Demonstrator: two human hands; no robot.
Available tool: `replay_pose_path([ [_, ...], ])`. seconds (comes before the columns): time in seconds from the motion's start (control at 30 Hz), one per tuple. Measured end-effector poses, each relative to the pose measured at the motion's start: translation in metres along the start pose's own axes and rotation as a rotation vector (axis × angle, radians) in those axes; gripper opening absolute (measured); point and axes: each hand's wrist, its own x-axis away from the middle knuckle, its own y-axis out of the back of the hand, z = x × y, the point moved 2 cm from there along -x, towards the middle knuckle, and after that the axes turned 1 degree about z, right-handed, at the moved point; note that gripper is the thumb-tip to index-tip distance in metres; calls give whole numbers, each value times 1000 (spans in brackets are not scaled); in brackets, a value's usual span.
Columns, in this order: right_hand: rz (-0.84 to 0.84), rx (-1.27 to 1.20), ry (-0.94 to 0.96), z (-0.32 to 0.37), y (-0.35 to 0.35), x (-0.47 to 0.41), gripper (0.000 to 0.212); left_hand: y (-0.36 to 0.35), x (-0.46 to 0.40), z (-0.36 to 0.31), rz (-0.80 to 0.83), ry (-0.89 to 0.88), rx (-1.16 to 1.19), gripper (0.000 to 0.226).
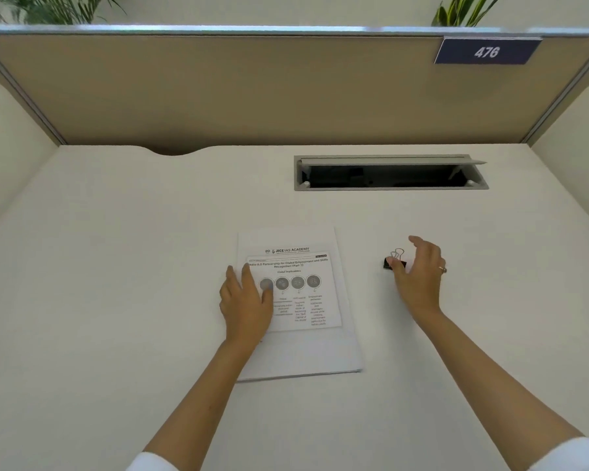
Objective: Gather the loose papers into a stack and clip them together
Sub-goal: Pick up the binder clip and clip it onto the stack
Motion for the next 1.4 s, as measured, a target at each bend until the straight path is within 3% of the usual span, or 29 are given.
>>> replay_pose_path([
  [0.07,-6,4,75,19,-15,24,47,6,-4,8,22,-1,-14,66],
  [0.13,105,19,106,35,-35,46,48,11,-8,14,50,-10,-26,67],
  [0.27,264,182,49,55,-70,73,59,20,-13,15,89,-14,-10,68],
  [0.43,192,402,123,58,-88,91,44,21,-16,8,118,58,73,67],
  [0.63,142,515,175,54,-97,94,45,30,-36,3,98,371,418,44],
  [0.83,106,471,190,48,-101,92,45,28,-41,13,155,273,638,31],
  [0.93,105,364,174,45,-98,92,47,31,-35,9,339,272,856,17],
  [1.07,168,-13,94,43,-87,86,47,30,-30,14,565,359,1025,27],
  [1.23,264,-561,-305,50,-54,65,72,39,-23,11,594,218,1058,34],
  [1.33,550,-877,-449,66,-33,51,64,48,-21,5,579,161,1098,34],
  [1.4,640,-869,-387,84,-16,48,53,57,-20,-4,572,112,1092,29],
])
